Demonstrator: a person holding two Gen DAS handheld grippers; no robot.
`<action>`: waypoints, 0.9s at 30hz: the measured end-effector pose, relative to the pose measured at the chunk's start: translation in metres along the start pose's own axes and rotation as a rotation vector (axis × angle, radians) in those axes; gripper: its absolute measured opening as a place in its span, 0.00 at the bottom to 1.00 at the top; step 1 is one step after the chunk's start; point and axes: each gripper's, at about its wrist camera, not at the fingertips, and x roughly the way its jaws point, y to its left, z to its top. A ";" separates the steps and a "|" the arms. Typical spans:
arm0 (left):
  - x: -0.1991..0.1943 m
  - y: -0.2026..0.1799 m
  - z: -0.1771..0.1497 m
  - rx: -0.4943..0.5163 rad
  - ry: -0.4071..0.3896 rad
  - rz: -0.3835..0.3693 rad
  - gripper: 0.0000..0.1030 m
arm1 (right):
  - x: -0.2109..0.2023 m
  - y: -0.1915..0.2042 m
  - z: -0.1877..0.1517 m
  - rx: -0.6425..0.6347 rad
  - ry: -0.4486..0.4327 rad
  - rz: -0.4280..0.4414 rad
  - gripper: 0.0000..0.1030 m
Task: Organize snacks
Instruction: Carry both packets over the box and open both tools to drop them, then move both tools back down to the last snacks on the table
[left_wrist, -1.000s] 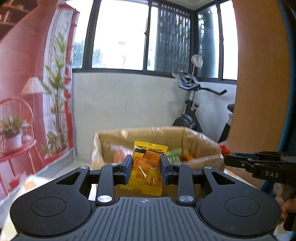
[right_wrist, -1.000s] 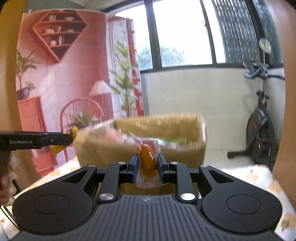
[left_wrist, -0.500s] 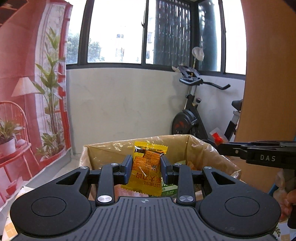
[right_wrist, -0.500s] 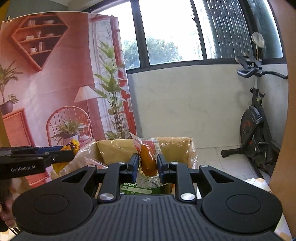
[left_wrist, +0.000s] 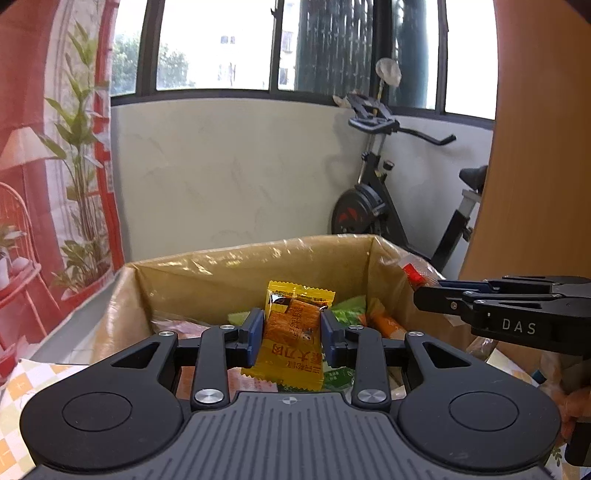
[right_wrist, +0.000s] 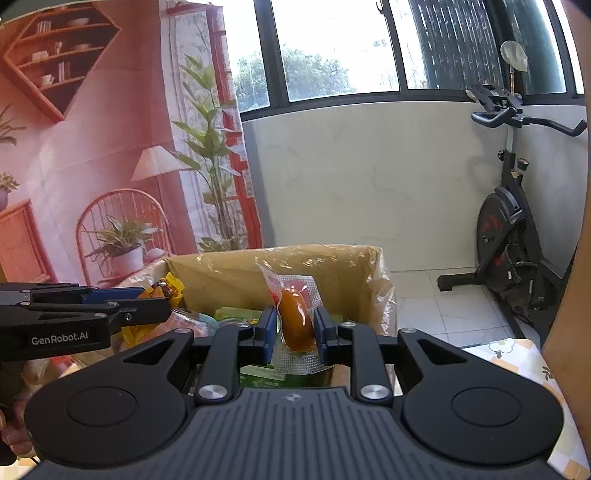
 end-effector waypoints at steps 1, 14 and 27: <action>0.002 0.000 0.000 0.002 0.008 0.006 0.43 | 0.002 -0.001 -0.001 0.000 0.004 -0.007 0.24; -0.041 0.019 0.002 -0.040 -0.037 0.019 0.56 | -0.021 0.007 -0.010 -0.014 -0.020 -0.014 0.29; -0.109 0.063 -0.038 -0.115 -0.017 0.092 0.56 | -0.074 0.026 -0.052 0.035 -0.043 0.014 0.29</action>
